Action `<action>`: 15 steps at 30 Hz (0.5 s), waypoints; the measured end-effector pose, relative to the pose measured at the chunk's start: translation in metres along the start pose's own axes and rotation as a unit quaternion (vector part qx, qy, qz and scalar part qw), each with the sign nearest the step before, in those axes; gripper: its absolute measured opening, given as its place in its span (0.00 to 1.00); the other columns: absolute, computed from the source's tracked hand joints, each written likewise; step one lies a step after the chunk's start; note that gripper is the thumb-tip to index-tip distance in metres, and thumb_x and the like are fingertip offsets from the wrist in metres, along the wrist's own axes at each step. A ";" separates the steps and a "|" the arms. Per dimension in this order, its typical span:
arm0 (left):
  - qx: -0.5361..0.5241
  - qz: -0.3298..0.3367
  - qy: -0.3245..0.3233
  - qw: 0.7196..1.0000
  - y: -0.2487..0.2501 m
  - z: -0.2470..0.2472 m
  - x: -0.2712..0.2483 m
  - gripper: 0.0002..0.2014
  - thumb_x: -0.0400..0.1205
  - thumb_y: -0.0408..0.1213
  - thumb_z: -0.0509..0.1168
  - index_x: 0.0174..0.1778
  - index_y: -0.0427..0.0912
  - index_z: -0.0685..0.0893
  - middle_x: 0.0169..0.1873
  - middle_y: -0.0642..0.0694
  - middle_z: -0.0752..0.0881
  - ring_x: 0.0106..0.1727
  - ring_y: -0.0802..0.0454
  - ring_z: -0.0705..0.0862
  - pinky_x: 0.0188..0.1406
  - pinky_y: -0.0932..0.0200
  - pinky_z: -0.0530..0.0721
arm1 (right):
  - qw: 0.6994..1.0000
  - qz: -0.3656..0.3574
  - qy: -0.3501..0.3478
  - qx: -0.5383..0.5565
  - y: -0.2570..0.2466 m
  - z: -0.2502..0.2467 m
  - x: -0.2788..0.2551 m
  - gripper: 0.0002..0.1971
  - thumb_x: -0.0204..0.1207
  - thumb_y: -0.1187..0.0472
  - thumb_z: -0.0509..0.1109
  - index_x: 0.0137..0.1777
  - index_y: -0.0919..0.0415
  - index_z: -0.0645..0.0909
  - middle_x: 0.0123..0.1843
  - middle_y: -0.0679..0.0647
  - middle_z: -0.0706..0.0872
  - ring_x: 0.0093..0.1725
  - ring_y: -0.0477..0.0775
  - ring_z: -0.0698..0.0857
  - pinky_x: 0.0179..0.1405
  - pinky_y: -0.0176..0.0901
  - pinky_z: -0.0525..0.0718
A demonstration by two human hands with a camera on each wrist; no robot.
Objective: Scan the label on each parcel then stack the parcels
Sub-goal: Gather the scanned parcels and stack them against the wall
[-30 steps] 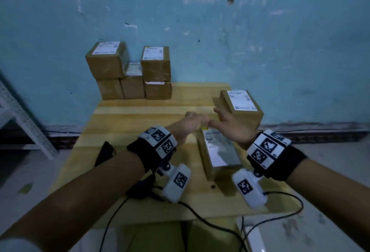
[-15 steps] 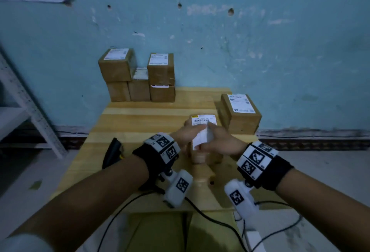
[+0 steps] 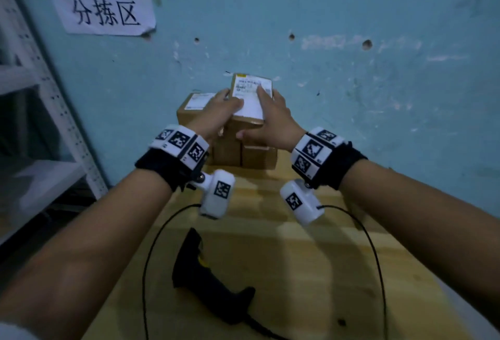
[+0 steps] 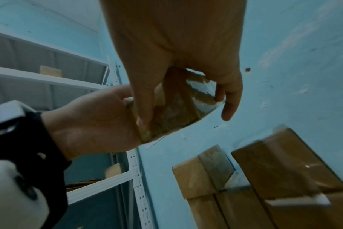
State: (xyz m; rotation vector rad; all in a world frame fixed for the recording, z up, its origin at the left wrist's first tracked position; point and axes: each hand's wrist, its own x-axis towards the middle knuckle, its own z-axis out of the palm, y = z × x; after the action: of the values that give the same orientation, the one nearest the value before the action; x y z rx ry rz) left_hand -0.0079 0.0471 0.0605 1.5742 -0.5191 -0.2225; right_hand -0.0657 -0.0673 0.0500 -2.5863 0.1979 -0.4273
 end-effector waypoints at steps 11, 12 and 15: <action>0.141 0.035 0.064 0.987 -0.045 -0.042 0.126 0.28 0.81 0.51 0.53 0.79 0.50 0.66 0.74 0.44 0.75 0.71 0.43 0.75 0.77 0.41 0.68 | 0.999 0.009 0.014 0.028 0.010 0.044 0.156 0.53 0.67 0.44 0.76 0.84 0.56 0.45 0.84 0.61 0.46 0.82 0.65 0.53 0.80 0.51 0.56; 0.165 0.027 0.062 0.984 -0.052 -0.043 0.133 0.27 0.83 0.53 0.51 0.80 0.52 0.64 0.76 0.45 0.72 0.77 0.42 0.69 0.82 0.37 0.54 | 0.999 0.010 0.011 0.033 0.015 0.049 0.164 0.53 0.67 0.44 0.76 0.84 0.56 0.45 0.84 0.61 0.47 0.82 0.64 0.53 0.80 0.51 0.55; 0.241 -0.003 0.071 0.968 -0.072 -0.048 0.152 0.25 0.85 0.56 0.43 0.79 0.58 0.64 0.78 0.48 0.69 0.83 0.45 0.57 0.78 0.39 0.27 | 0.999 0.018 0.002 0.045 0.031 0.067 0.178 0.53 0.68 0.45 0.76 0.84 0.57 0.45 0.84 0.61 0.46 0.82 0.64 0.53 0.80 0.51 0.55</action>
State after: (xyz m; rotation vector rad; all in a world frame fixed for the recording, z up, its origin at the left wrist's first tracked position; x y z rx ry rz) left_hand 0.1604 0.0205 0.0198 2.0481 -0.4770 0.0194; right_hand 0.1222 -0.1024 0.0261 -2.4901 0.2205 -0.4199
